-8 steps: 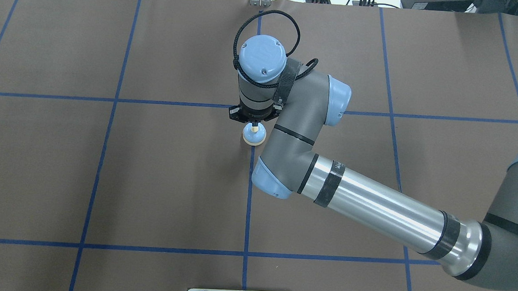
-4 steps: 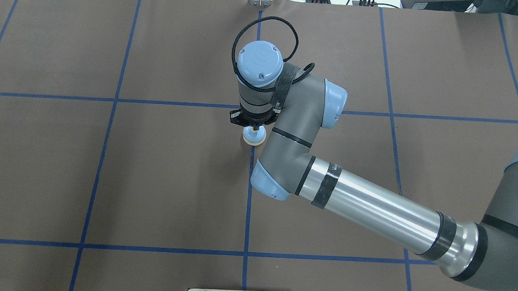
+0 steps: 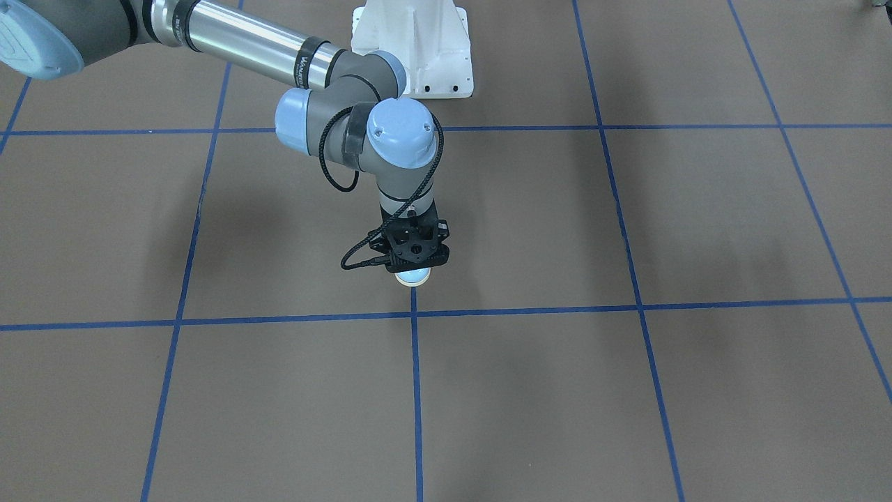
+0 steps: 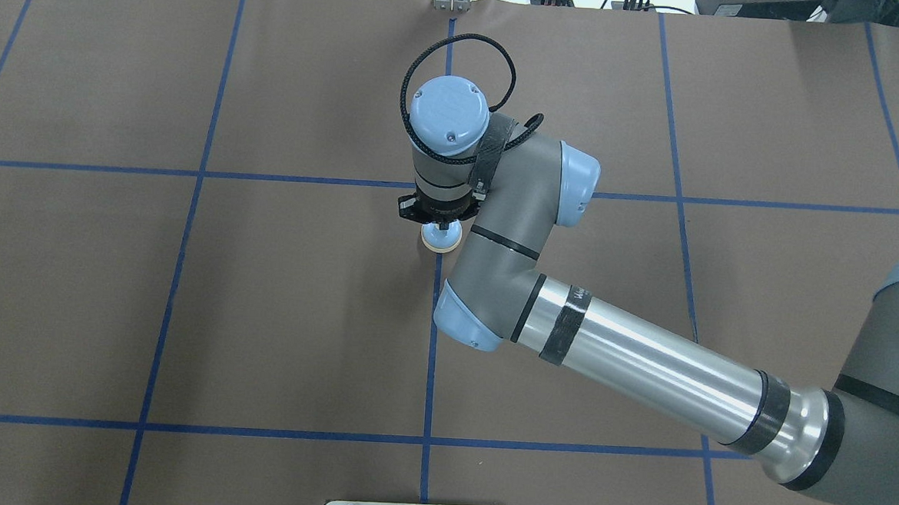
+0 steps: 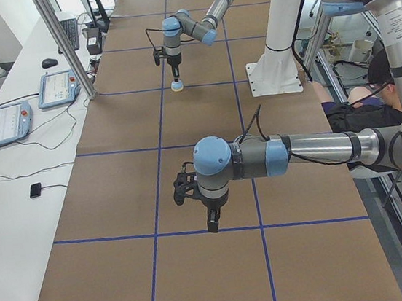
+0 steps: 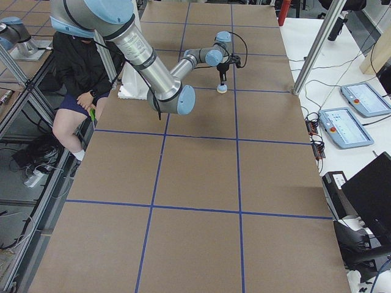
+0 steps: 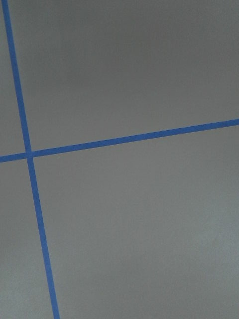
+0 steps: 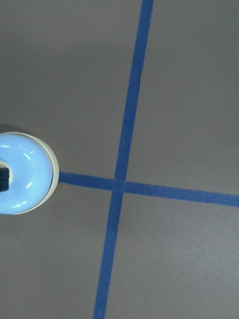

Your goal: Place and press bell with both arms

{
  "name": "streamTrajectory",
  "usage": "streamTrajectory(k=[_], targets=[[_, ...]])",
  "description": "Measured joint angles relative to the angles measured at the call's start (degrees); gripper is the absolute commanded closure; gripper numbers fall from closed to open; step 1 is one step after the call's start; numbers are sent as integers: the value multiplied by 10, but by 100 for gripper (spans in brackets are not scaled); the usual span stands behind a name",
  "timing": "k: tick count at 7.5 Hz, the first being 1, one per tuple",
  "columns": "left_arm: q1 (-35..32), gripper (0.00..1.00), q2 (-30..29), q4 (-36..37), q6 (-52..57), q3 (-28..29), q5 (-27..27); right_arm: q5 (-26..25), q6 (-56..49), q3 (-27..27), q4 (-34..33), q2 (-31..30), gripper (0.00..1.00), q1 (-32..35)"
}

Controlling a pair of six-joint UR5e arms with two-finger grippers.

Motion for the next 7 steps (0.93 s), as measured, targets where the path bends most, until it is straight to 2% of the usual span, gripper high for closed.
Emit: streamTrajectory(k=[5,7], targets=[[0,0,0,0,0,1,0,5,-1,9,0,15,100,12],[1,0,0,0,-11,2,-4,25,-5,22,-1,13,39,46]])
